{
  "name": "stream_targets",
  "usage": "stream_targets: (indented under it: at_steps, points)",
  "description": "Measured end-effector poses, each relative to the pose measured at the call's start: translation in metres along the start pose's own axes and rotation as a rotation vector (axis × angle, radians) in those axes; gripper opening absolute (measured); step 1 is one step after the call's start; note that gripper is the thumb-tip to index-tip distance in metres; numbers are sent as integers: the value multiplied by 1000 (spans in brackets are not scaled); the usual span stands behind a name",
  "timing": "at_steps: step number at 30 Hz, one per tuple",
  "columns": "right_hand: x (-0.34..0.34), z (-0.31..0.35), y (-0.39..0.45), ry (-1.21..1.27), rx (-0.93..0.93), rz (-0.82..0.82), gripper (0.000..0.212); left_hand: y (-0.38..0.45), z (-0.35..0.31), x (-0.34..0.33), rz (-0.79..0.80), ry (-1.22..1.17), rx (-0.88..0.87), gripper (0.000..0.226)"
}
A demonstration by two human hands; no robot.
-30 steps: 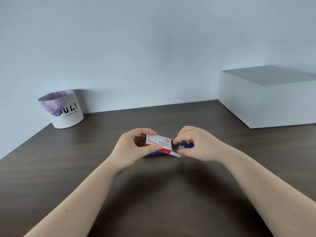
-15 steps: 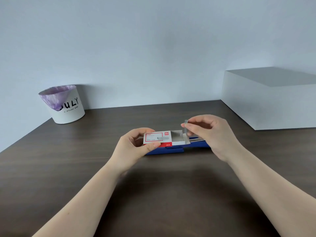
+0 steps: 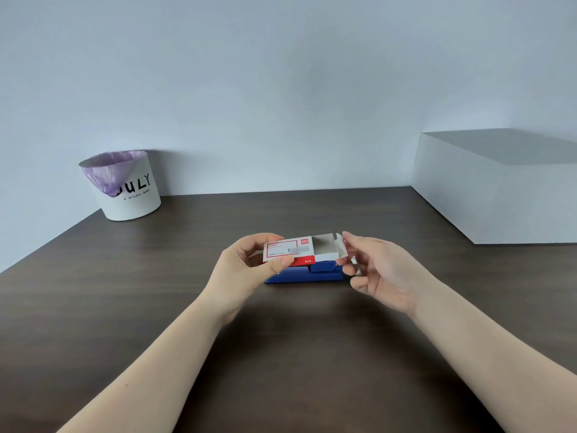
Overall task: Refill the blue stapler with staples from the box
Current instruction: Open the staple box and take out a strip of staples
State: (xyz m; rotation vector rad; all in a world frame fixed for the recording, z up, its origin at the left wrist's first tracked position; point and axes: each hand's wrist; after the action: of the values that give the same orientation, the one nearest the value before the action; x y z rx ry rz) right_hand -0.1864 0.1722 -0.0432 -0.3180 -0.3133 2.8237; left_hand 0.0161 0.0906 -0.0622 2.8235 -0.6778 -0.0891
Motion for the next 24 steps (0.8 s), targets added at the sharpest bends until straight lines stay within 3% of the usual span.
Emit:
stream_targets:
  at_steps: [5, 14, 24]
  points:
    - [3, -1, 3, -7, 34, 65, 20, 1, 2, -1, 2, 24, 1, 45]
    - [-2, -4, 1, -109, 153, -20, 11, -2, 3, -3, -10, 105, -19, 47]
    - [-11, -12, 3, -139, 199, -42, 20, -1, 5, -3, 6, 84, -14, 49]
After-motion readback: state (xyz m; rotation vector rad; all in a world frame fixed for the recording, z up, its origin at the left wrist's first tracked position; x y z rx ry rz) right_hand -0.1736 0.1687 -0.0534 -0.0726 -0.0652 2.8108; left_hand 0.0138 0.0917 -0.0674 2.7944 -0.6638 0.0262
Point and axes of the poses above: each hand's wrist, its own y-axis towards the middle knuckle, its own x-axis out of the back of the hand, z = x × y, and after that the axes turned 4 degrees about -y, right-handed
